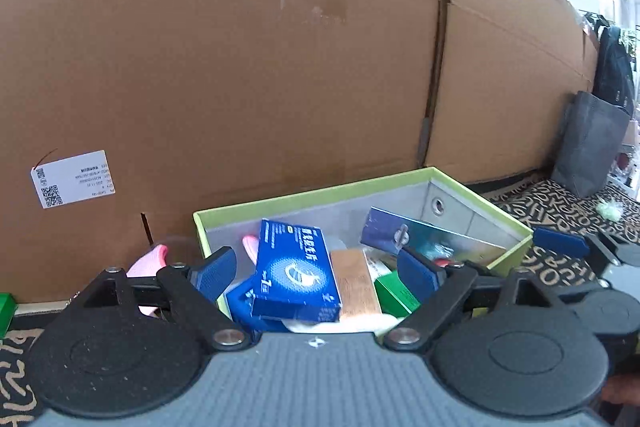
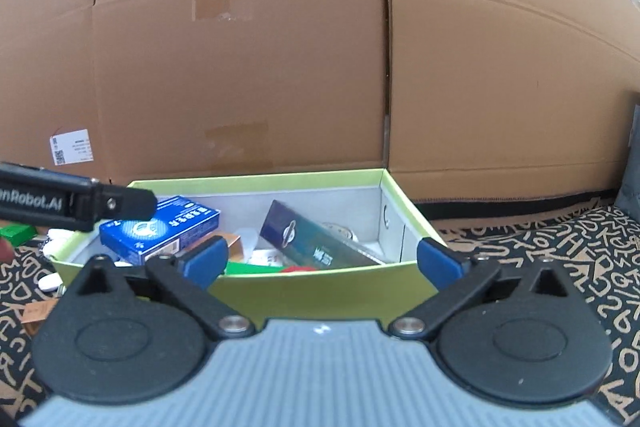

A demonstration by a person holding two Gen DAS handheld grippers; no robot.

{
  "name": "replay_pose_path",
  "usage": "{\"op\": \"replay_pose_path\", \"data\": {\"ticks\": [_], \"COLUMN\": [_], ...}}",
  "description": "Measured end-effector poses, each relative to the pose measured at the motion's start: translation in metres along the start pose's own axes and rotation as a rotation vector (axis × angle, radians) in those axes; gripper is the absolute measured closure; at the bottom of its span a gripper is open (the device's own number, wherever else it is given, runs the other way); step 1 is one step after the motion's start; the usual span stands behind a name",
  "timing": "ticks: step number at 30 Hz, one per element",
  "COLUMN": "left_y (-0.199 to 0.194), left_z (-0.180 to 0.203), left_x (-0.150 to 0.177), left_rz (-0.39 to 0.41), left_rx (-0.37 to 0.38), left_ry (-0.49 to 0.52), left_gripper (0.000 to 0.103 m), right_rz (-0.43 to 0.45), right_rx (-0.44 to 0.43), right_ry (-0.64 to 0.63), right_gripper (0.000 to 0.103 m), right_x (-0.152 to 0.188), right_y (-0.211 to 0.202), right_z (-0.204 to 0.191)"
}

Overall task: Organize objects
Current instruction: 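Carry the copper box and red tape into the shoebox and release both, then move both open tools back toward the remaining glove and copper box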

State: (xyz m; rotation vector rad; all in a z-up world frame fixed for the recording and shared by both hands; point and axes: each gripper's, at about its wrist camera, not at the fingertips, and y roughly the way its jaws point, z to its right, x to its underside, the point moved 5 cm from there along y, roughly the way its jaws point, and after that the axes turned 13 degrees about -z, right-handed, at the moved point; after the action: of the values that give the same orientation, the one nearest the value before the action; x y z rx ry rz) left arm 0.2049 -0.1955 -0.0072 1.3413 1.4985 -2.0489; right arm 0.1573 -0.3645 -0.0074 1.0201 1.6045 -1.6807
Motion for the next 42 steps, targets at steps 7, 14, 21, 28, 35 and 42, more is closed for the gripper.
{"op": "replay_pose_path", "data": {"ticks": [7,14,21,28,35,42], "left_y": [-0.037,-0.091,-0.105,-0.102,-0.113,-0.105], "left_z": [-0.015,-0.058,-0.113,-0.155,-0.186,-0.19], "left_x": [-0.003,0.027,0.082,0.126,0.138,0.138], "left_rz": [0.043,0.089,0.017,-0.066,-0.055,-0.073], "left_rx": [0.011,-0.017,-0.081,-0.121,-0.162,-0.153], "left_ry": [-0.057,-0.106,-0.213,-0.331,-0.396,-0.39], "left_gripper": [0.012,0.012,0.012,0.012,0.012,0.012], "right_rz": [0.064,0.087,-0.058,-0.272,-0.319,-0.335], "right_rx": [-0.036,-0.129,-0.254,-0.28,-0.115,0.007], "right_ry": [-0.016,-0.079,-0.128,-0.106,0.042,-0.012], "right_gripper": [0.0,0.0,0.0,0.008,0.003,0.015], "right_x": [-0.027,-0.026,0.015,0.057,0.055,0.057], "right_y": [-0.033,-0.065,-0.054,-0.018,0.018,0.047], "right_z": [-0.015,-0.061,-0.12,-0.173,-0.21,-0.235]}}
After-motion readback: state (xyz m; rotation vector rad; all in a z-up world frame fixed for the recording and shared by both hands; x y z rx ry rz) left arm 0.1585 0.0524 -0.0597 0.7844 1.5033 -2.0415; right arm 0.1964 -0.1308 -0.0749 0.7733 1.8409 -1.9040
